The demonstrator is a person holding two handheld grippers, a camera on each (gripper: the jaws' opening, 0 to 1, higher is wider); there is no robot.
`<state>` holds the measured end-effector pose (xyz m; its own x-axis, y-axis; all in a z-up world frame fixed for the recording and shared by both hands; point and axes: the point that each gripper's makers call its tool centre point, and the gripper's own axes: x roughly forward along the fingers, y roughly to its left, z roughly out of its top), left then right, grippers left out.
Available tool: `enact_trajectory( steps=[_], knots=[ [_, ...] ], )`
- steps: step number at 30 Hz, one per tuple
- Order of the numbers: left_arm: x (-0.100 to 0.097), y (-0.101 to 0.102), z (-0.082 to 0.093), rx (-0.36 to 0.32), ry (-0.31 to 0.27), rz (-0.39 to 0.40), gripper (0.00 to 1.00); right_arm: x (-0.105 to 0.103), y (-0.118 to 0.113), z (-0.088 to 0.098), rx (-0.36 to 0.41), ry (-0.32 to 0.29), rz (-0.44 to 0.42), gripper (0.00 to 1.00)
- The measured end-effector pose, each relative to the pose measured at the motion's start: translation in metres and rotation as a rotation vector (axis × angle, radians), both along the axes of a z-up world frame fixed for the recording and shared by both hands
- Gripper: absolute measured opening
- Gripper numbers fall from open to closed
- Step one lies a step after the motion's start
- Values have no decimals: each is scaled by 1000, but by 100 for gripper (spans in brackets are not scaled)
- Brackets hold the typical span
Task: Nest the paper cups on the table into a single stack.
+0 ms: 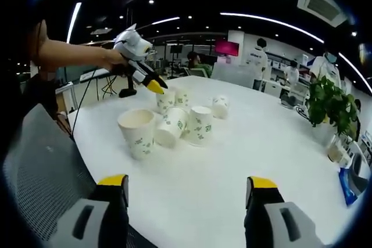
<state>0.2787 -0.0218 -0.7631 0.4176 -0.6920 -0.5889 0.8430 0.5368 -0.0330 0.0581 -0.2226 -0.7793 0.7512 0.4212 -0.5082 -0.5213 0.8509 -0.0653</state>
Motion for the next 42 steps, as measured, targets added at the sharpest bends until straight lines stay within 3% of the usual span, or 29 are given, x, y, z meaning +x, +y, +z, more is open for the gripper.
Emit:
enact_trajectory(
  steps=[11,24,42],
  knots=[
    [9,0,-22,59,2,21,33,0,-2,-1,0,4,-10,83],
    [11,6,-32,94,14,22,5,-1,-1,-1,-7,5,-2,83],
    [12,10,-20,74,-25,35,0,-1,0,0,-7,1,3,83]
  ],
)
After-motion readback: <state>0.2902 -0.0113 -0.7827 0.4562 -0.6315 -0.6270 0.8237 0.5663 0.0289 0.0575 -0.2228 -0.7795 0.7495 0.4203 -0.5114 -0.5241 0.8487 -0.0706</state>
